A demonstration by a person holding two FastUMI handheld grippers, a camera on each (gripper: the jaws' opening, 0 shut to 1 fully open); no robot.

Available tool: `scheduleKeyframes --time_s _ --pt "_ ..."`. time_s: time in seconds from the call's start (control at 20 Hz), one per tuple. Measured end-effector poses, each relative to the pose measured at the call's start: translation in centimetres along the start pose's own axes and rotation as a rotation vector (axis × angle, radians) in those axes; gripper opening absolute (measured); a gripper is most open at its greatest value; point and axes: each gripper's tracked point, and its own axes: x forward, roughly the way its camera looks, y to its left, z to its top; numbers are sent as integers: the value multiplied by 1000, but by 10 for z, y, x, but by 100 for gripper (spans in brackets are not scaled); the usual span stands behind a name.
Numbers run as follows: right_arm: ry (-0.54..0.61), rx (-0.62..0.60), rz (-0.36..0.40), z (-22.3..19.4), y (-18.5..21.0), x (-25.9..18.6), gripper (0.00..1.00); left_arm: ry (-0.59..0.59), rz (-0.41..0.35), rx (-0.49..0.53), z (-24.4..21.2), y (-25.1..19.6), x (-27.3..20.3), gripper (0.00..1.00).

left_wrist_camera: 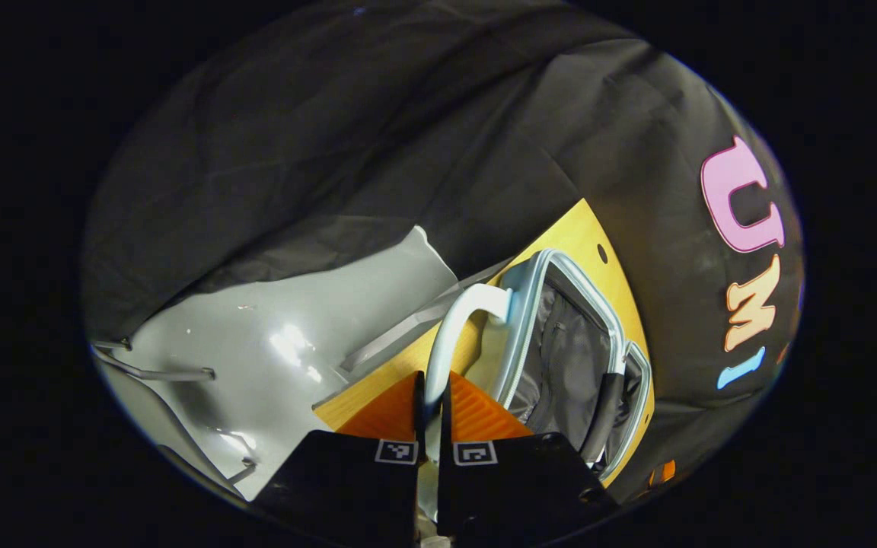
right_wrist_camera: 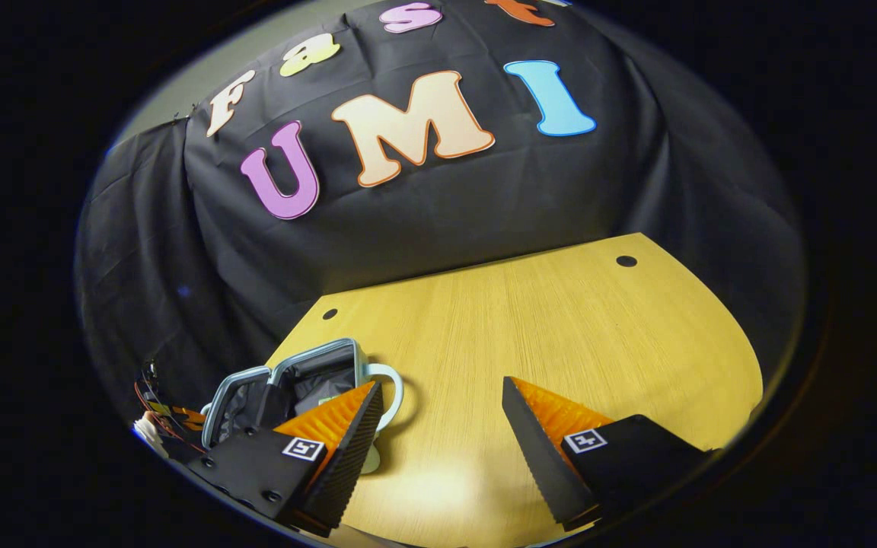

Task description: First open the suitcase, pack the skin care products into it, and then close the suitcase.

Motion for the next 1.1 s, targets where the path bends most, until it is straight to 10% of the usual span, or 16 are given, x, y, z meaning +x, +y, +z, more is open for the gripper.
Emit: scheduleKeyframes --time_s 0.45,0.75,1.1 --pt "27 -7 59 -10 13 11 98 -12 22 51 6 -72 -80 2" --pt "24 10 77 -9 8 17 98 -69 62 272 -11 -138 -120 2" --pt "19 -5 86 -6 -5 16 98 -74 -31 381 -43 -229 -148 3"
